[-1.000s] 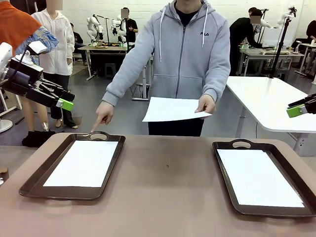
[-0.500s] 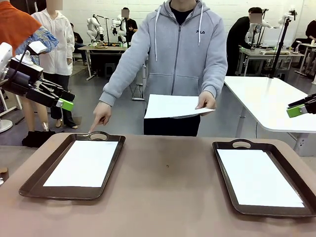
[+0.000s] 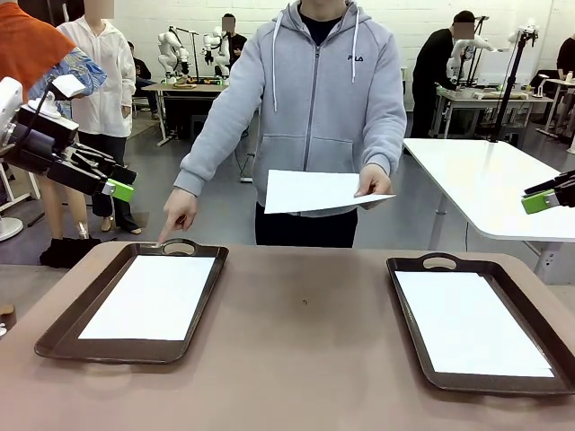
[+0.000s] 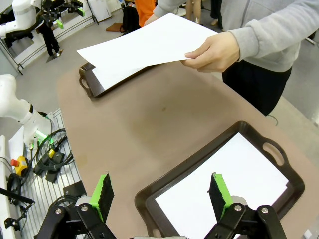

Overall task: Sort the A4 documents.
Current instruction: Receive the A4 Paper.

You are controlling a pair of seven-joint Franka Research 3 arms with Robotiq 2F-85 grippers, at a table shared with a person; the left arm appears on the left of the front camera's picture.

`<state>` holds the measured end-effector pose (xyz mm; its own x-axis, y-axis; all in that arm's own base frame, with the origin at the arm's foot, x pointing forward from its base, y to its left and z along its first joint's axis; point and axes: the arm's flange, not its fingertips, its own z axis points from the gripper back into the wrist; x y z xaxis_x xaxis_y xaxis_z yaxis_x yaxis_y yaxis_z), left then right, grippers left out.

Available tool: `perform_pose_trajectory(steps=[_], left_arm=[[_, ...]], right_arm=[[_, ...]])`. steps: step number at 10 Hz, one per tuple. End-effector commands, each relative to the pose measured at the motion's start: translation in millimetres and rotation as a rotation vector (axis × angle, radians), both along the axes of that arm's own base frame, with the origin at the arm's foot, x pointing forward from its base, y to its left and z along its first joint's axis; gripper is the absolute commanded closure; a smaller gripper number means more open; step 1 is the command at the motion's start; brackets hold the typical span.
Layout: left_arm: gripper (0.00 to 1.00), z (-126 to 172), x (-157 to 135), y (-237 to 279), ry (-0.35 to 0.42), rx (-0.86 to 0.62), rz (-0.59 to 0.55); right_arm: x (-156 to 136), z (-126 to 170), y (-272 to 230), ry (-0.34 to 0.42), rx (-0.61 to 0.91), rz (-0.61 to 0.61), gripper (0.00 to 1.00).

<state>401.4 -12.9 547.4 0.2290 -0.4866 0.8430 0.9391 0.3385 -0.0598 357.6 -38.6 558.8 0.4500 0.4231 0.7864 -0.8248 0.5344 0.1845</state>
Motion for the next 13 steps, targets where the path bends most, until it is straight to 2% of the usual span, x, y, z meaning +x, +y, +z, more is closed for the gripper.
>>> perform_pose_trajectory(steps=[1, 3, 5, 6, 7, 13], left_arm=[[0.00, 5, 7, -3, 0.012, -0.055, 0.035], [0.00, 11, 10, -3, 0.089, -0.147, 0.123], [0.00, 13, 11, -6, 0.169, -0.194, 0.161], [0.00, 14, 14, -9, 0.222, -0.226, 0.169], [0.00, 15, 18, -15, 0.320, -0.255, 0.122], [0.00, -4, 87, -66, 0.660, -0.321, 0.134]], right_arm=[[3, 0, 2, -0.004, 0.025, 0.008, 0.00], [3, 0, 2, -0.004, 0.025, 0.008, 0.00], [3, 0, 2, -0.004, 0.025, 0.008, 0.00], [3, 0, 2, -0.004, 0.025, 0.008, 0.00], [3, 0, 2, -0.004, 0.025, 0.008, 0.00], [3, 0, 2, -0.004, 0.025, 0.008, 0.00]])
